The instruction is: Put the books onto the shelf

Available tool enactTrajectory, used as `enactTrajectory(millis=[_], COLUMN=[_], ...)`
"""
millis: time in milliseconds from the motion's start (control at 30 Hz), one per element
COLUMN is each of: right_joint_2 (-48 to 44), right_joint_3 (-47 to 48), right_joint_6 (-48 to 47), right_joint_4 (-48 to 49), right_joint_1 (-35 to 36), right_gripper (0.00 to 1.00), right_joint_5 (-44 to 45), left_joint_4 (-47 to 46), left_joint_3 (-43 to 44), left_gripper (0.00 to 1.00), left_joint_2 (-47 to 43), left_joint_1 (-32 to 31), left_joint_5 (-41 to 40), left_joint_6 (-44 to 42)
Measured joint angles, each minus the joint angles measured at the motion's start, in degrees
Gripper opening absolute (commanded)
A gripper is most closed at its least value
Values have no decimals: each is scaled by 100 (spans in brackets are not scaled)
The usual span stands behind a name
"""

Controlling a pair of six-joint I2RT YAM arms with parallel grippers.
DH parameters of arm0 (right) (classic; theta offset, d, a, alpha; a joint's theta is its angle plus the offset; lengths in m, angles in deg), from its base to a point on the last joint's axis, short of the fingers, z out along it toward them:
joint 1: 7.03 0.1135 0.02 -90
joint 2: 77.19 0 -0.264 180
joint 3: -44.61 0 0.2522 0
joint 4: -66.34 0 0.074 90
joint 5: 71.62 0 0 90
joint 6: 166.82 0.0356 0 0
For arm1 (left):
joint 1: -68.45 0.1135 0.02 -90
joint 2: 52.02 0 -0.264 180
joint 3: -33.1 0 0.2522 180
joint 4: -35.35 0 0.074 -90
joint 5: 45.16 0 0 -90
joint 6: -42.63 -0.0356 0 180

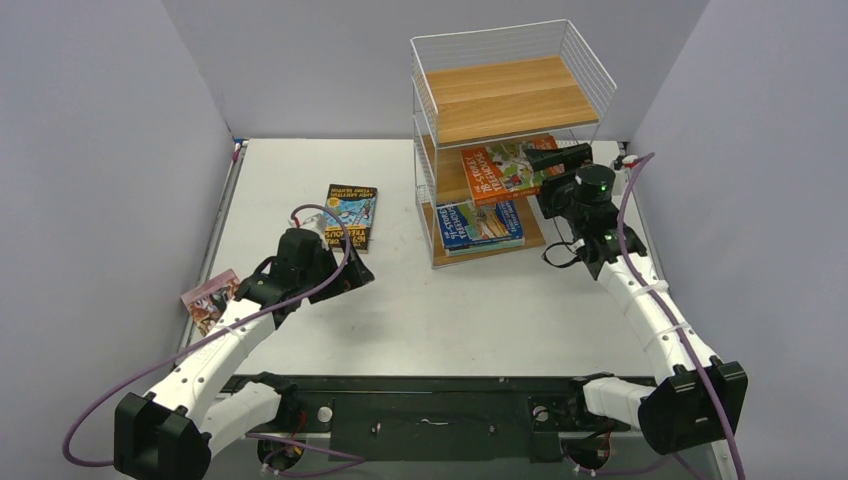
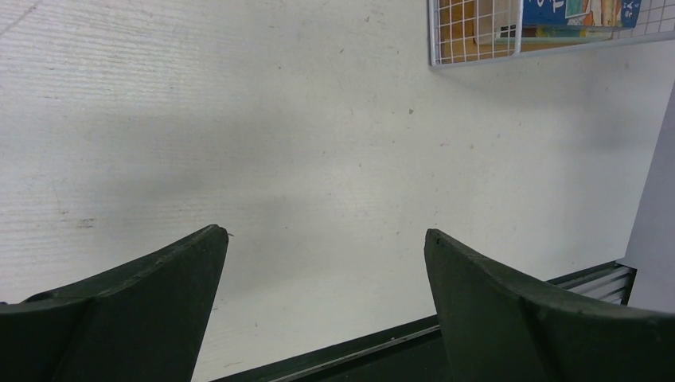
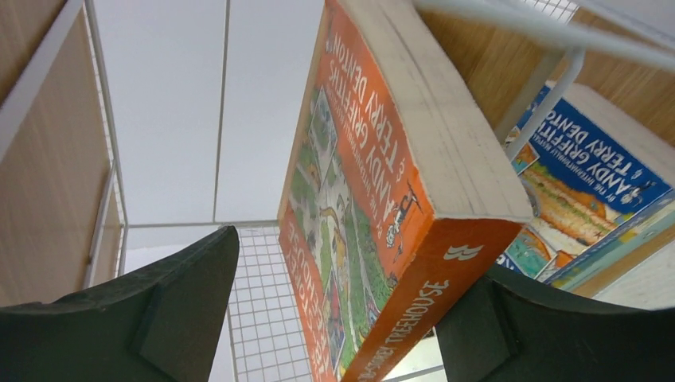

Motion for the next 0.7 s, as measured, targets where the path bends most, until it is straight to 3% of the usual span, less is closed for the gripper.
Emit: enactTrajectory(millis=[300,700], right_joint_2=[540,634], right_joint_3=[785,638], right_joint_6=[-774,-1298], right_joint_4=[-898,-1158], right_joint_1=[-503,-501], right_gripper=[80,80], right_joint_5=[-953,-1486], left_joint_4=[-55,-85], left_joint_3=[-44,-59], left_gripper=[93,93], left_joint_2=[17,103], left_joint_1=[7,33], left_joint_5=[52,68], left_joint_6=[11,11])
